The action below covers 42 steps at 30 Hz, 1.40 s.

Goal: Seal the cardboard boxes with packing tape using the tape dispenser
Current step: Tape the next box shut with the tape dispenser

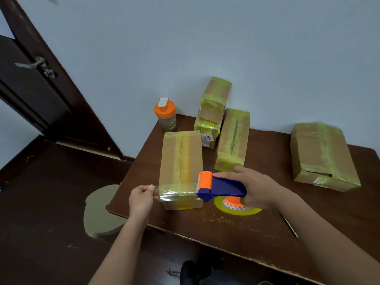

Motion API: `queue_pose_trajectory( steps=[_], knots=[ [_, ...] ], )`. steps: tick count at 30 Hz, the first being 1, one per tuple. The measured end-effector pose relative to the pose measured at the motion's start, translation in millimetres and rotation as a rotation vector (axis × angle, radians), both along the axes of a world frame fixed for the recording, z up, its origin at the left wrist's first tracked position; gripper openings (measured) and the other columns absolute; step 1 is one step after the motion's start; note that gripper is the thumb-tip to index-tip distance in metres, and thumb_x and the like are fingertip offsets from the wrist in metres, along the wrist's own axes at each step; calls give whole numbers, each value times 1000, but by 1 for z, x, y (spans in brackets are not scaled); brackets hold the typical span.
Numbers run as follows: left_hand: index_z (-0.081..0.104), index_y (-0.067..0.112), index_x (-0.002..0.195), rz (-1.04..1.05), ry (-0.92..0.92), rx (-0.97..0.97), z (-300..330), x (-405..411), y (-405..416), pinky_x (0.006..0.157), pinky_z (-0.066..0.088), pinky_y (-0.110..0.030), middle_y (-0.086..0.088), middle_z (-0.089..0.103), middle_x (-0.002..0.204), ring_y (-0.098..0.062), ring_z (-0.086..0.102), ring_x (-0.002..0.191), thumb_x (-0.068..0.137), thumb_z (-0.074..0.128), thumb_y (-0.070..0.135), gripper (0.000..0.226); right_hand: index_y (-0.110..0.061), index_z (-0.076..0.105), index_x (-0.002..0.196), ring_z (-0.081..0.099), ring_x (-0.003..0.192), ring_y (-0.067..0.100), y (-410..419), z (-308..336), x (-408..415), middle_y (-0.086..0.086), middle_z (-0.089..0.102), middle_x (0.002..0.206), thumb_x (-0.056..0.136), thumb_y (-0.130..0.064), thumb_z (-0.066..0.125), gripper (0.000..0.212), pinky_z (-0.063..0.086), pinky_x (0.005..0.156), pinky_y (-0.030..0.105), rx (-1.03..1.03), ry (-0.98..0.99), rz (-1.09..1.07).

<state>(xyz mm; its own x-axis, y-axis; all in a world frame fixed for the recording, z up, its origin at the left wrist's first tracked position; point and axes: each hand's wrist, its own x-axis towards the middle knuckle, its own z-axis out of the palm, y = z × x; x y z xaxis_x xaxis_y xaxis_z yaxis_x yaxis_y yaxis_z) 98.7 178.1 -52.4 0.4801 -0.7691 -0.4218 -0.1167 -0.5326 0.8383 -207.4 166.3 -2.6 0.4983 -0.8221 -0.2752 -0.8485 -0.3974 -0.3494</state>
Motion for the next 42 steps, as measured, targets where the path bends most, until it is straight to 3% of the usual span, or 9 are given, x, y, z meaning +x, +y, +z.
queue_pose_trajectory(
  steps=[7, 12, 15, 18, 22, 27, 35, 38, 42],
  knots=[
    [69, 6, 79, -39, -27, 81, -2, -4, -7, 51, 38, -23, -5, 61, 64, -11, 49, 54, 92, 61, 8, 16, -55, 11, 148, 43, 95, 9, 1, -5, -2, -14, 35, 113, 85, -20, 70, 93, 42, 67, 20, 10, -10, -21],
    [69, 14, 74, -5, -77, 9, -2, -10, -5, 84, 50, -32, -7, 67, 92, -17, 61, 86, 90, 61, 3, 21, -57, 7, 147, 43, 98, 10, 4, -9, -2, -11, 36, 122, 84, -21, 70, 96, 51, 75, 27, 4, -27, -11],
    [71, 11, 98, 24, -146, -11, 0, -17, -3, 95, 38, -25, -8, 40, 141, -23, 52, 119, 91, 61, 4, 14, -56, 8, 147, 42, 99, 10, 5, -12, -3, -10, 36, 123, 84, -23, 70, 95, 50, 76, 26, -1, -51, -8],
    [45, 20, 140, 39, -92, 37, 7, -19, -5, 92, 44, -29, -6, 11, 153, -25, 53, 105, 88, 62, -2, 58, -55, 9, 148, 42, 98, 9, 6, -14, -3, -10, 37, 121, 85, -22, 70, 95, 49, 76, 26, -10, -67, -3],
    [40, 14, 142, -26, -223, 80, 9, -22, -12, 94, 50, -40, -7, -1, 155, -28, 57, 98, 85, 64, -3, 63, -55, 7, 148, 42, 94, 8, 5, -15, -2, -10, 36, 117, 85, -22, 69, 95, 45, 73, 23, -8, -66, -2],
    [44, 17, 139, -17, -303, 328, 0, -4, -8, 107, 34, -46, -13, 11, 152, -35, 27, 133, 75, 81, 36, 76, -55, 9, 148, 40, 89, 8, 7, -13, -5, -11, 34, 109, 84, -17, 67, 94, 44, 70, 23, -2, -69, -21],
    [70, 6, 105, -392, -658, -701, 4, -19, 26, 95, 44, -19, -5, 68, 107, -17, 63, 101, 83, 63, -2, 24, -54, 11, 149, 42, 89, 8, 4, -17, 0, -12, 34, 110, 85, -18, 67, 92, 45, 71, 23, 13, -95, -30],
    [67, 14, 119, -715, -784, -680, -23, -9, 33, 103, 45, -38, 0, 65, 124, -11, 58, 119, 82, 73, 23, 38, -52, 13, 150, 42, 91, 8, 4, -16, -1, -12, 35, 111, 84, -17, 68, 92, 44, 71, 22, 11, -103, -35],
    [65, 17, 122, -790, -892, -656, -36, 20, 15, 111, 35, -42, 5, 61, 128, -6, 52, 124, 74, 75, -7, 55, -52, 13, 150, 44, 92, 11, 3, -16, 13, -9, 37, 113, 86, -20, 65, 89, 48, 73, 27, -3, -121, -33]
  ],
)
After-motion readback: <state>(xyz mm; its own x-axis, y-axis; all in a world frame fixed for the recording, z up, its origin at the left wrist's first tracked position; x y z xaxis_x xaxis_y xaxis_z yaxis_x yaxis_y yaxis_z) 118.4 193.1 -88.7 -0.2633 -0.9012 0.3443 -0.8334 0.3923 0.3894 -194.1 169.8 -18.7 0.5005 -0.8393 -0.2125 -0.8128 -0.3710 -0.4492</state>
